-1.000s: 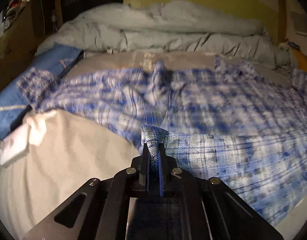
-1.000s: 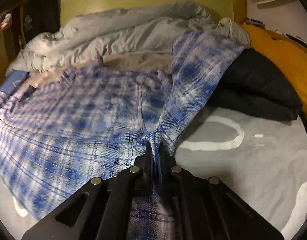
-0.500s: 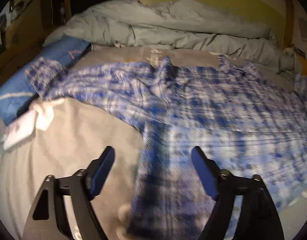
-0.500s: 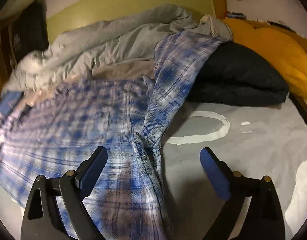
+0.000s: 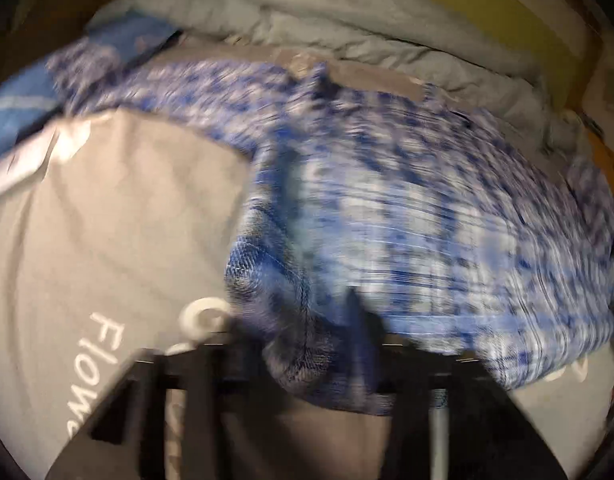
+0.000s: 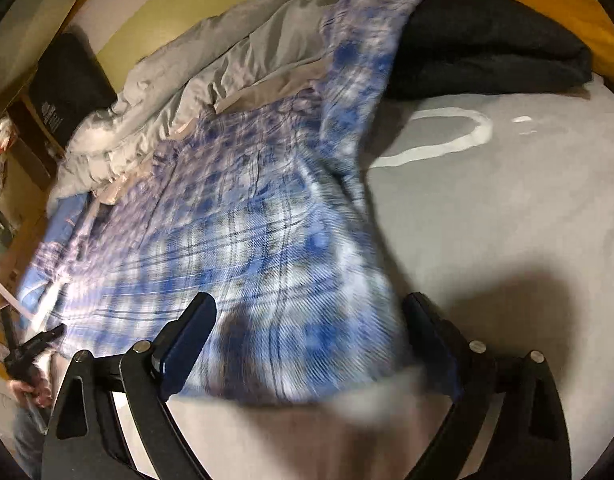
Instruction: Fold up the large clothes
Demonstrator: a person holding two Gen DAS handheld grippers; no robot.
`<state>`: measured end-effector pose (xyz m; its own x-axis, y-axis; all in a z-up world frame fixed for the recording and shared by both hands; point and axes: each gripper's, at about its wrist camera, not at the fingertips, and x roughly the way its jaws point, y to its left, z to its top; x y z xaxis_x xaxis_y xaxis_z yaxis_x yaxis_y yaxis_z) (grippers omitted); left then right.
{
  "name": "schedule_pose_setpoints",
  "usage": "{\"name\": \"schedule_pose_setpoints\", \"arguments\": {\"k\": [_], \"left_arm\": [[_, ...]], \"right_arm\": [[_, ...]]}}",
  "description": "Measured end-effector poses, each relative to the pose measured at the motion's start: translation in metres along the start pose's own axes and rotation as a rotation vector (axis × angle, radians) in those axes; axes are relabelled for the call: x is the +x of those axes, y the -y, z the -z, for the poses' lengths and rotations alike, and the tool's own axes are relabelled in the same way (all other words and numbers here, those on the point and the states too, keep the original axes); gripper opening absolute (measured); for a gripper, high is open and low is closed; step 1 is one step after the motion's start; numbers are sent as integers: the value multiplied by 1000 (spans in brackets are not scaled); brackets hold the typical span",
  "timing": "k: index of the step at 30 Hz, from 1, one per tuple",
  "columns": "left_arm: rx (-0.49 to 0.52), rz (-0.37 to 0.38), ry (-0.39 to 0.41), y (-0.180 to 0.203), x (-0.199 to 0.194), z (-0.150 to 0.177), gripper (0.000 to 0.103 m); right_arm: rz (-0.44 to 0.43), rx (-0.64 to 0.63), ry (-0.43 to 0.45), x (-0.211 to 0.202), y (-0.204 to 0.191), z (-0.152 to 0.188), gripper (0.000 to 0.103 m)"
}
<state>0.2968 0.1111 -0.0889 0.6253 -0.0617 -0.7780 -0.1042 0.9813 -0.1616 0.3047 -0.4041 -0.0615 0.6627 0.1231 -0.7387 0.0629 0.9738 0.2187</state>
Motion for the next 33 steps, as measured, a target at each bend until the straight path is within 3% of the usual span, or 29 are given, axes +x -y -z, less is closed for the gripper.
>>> {"name": "schedule_pose_setpoints", "arguments": {"k": [1,2,3,5,9,12,15,18,21,22,24,25,26,30,33], "left_arm": [[14,-3,10,5,-1,0,9],[23,-40,37,10,-6,1,8],[28,-55,60,11,-10,2,8],[28,-73,110,14,-28,4,7],[-58,7,113,1,-63,10,7],[-69,12,81,-5,-86,34,7],[-78,30,30,-9,-98,58,8],[-23,-7,40,-6,-96,66,11],[-11,-44,71,-1,-93,65,13],[10,-67,88,2,-96,66,17],[64,-145,112,12,-99,64,34],[81,-171,126,15,-102,63,54],[84,-174,145,15,-104,61,64],[103,-147,228,23,-124,54,67],[122,-135,311,37,-140,43,85]], "right_arm": [[67,-60,6,1,-11,2,65],[74,-83,22,-1,-18,3,23],[33,-76,34,-5,-20,4,14],[44,-86,63,-14,-21,7,11],[57,-121,124,-53,-27,7,10],[56,-127,143,-85,-24,16,10],[42,-114,98,-99,-15,37,11],[56,-140,52,-97,-9,59,14],[103,-146,63,-94,-7,65,21],[115,-144,83,-97,-7,62,24],[131,-143,138,-109,-5,59,35],[135,-140,169,-115,-4,57,49],[135,-137,194,-121,-3,56,61],[144,-111,254,-135,-3,51,77],[183,-101,276,-139,-9,46,89]]}}
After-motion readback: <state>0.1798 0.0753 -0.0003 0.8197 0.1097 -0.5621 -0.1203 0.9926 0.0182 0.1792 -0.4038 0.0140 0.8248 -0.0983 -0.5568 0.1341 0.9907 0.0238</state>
